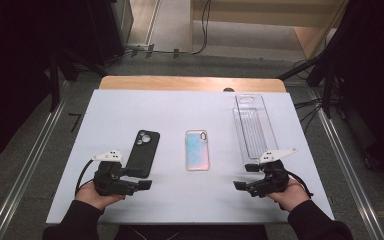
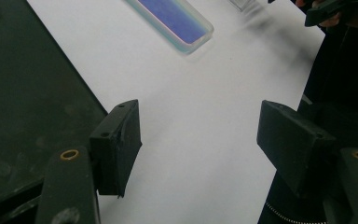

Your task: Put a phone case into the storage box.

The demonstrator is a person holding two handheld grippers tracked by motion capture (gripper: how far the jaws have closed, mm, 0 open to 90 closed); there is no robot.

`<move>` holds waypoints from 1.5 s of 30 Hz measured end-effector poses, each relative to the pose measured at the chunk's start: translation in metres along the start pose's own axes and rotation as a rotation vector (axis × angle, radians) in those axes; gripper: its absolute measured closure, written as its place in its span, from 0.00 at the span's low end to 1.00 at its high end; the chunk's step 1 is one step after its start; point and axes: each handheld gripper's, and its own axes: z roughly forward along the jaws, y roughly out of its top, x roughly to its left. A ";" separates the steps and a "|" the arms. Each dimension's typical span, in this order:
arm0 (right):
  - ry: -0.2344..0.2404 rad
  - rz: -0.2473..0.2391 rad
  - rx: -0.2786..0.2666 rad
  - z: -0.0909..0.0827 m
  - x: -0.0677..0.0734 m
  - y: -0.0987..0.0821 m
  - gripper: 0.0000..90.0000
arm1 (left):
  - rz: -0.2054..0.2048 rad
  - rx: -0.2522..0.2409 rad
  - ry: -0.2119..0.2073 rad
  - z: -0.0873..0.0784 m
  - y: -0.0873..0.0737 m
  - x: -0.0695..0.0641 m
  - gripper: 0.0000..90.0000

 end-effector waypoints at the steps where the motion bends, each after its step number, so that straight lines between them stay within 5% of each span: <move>1: -0.001 0.001 0.000 0.000 0.000 0.000 0.15 | 0.000 0.000 0.000 0.000 0.000 0.000 0.34; 35: -0.004 -0.023 0.000 -0.002 0.003 0.003 0.15 | -0.007 0.002 -0.007 -0.001 0.000 0.001 0.34; 45: 0.001 -0.039 0.004 0.005 0.014 0.012 0.15 | -0.010 -0.001 -0.006 -0.001 0.000 0.001 0.34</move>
